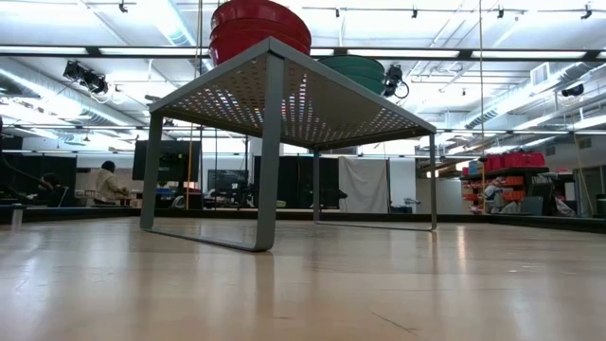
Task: Pick & Place Mini bowls
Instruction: Stack the red patterned bowl on top of the red patterned bowls on the shelf
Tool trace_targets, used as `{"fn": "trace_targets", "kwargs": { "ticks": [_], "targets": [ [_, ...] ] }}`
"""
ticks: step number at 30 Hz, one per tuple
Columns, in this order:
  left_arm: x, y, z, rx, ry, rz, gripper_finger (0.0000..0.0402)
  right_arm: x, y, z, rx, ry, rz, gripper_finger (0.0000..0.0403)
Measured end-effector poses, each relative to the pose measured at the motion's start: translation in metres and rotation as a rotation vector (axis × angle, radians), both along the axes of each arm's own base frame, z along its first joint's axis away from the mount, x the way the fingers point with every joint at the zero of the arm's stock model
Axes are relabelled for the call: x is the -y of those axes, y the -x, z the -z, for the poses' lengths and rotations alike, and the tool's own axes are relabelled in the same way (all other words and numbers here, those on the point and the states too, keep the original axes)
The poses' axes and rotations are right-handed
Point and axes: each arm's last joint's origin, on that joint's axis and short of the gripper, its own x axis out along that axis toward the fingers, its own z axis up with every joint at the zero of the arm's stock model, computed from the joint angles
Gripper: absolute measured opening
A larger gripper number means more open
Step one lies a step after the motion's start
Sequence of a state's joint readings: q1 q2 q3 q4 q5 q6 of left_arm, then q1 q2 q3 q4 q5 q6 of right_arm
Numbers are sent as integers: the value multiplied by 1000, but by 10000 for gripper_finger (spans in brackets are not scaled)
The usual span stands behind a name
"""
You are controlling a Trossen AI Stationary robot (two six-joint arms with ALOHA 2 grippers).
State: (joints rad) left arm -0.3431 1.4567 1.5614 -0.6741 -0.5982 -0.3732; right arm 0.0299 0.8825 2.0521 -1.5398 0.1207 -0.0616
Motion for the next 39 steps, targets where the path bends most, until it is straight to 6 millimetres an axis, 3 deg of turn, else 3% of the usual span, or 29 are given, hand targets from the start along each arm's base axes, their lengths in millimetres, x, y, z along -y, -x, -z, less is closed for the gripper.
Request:
{"fn": "trace_targets", "kwargs": {
  "ticks": [7,17,22,39],
  "targets": [
    [-6,4,12,-75,78,-119,0,0,0,0,-1,0,0,27],
    [-8,3,59,-173,89,-200,0,0,0,0,0,0,0,27],
    [-6,0,71,-142,111,-208,0,0,0,0,0,0,0,27],
    [-1,-1,76,-147,184,-159,0,0,0,0,0,0,0,27]
  ]
}}
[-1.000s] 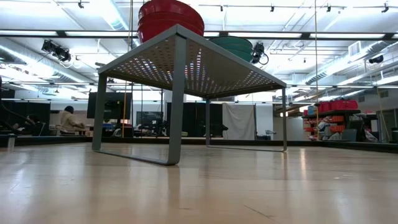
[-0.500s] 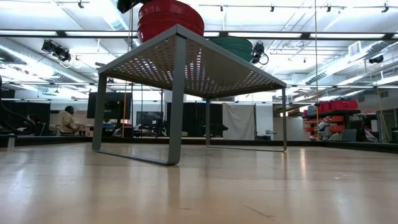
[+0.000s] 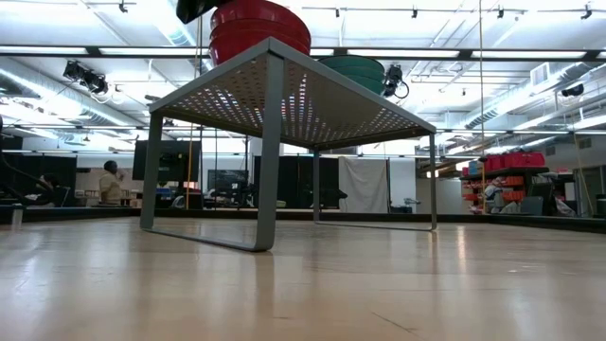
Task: Pick & Place Mini bowls
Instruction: Stack the red patterned bowl on top of the red patterned bowls on the shelf, then return to Home Position
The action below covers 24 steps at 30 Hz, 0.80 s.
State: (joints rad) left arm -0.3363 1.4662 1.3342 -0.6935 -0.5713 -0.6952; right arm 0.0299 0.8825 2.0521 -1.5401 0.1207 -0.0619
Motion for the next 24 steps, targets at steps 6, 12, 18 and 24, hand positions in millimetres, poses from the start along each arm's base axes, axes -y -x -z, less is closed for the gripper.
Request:
{"fn": "trace_targets", "kwargs": {
  "ticks": [6,12,18,24],
  "targets": [
    [-1,4,4,-53,-15,-4,0,0,0,0,0,0,0,27],
    [-2,4,4,-61,-25,-5,0,0,0,0,0,0,0,27],
    [-2,4,4,-67,-53,5,0,0,0,0,0,0,0,27],
    [-2,3,-7,-58,-115,43,0,0,0,0,0,0,0,27]
  ]
}}
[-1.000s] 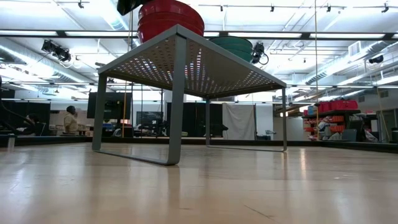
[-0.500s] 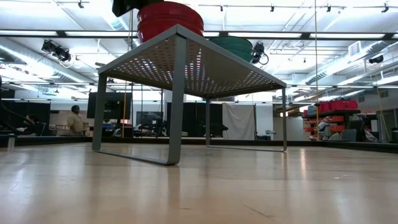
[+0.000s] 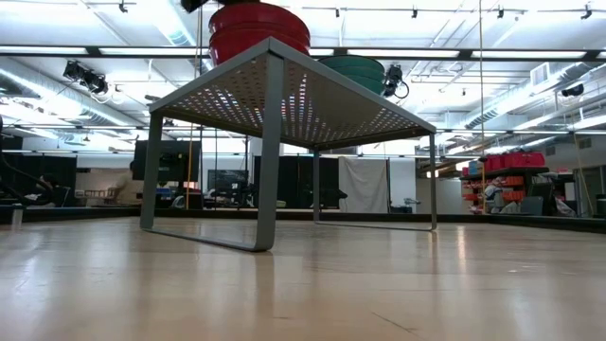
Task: Pick & Place Mini bowls
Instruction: Return to Home Position
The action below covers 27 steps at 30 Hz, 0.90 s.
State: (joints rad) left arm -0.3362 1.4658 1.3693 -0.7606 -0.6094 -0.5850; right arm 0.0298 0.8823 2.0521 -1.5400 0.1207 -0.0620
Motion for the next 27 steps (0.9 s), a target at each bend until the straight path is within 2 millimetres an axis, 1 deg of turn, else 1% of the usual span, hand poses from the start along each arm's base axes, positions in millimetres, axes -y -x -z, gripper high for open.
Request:
{"fn": "trace_targets", "kwargs": {
  "ticks": [5,10,14,17,23,27],
  "targets": [
    [0,-1,-17,19,-62,50,0,0,0,0,-1,0,0,27],
    [0,-1,-28,23,-113,97,0,0,0,0,0,0,0,27],
    [3,-1,-39,16,-153,195,0,0,0,0,0,0,0,27],
    [3,-2,-44,7,-175,286,0,0,0,0,0,0,0,27],
    [-9,5,-56,29,-174,385,0,0,0,0,0,0,0,27],
    [-20,13,-66,59,-177,381,0,0,0,0,-1,0,0,27]
  ]
}}
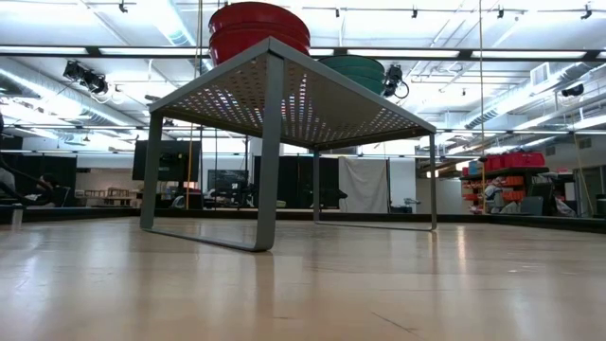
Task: Pick & Place Mini bowls
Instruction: Return to Home Position
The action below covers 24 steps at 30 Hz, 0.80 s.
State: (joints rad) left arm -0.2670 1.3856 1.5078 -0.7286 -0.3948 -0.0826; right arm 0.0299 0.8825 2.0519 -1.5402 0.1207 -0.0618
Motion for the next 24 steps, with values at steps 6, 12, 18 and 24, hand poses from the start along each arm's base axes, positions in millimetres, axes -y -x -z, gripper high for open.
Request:
{"fn": "trace_targets", "kwargs": {
  "ticks": [6,12,18,24],
  "targets": [
    [-21,12,-13,39,21,-8,0,0,0,0,0,0,1,27],
    [-42,35,-14,54,31,-6,0,0,0,0,1,0,0,27],
    [-65,64,-18,108,27,-61,0,0,0,0,1,0,0,27],
    [-79,89,-16,174,62,-53,0,0,0,0,0,0,0,27]
  ]
}}
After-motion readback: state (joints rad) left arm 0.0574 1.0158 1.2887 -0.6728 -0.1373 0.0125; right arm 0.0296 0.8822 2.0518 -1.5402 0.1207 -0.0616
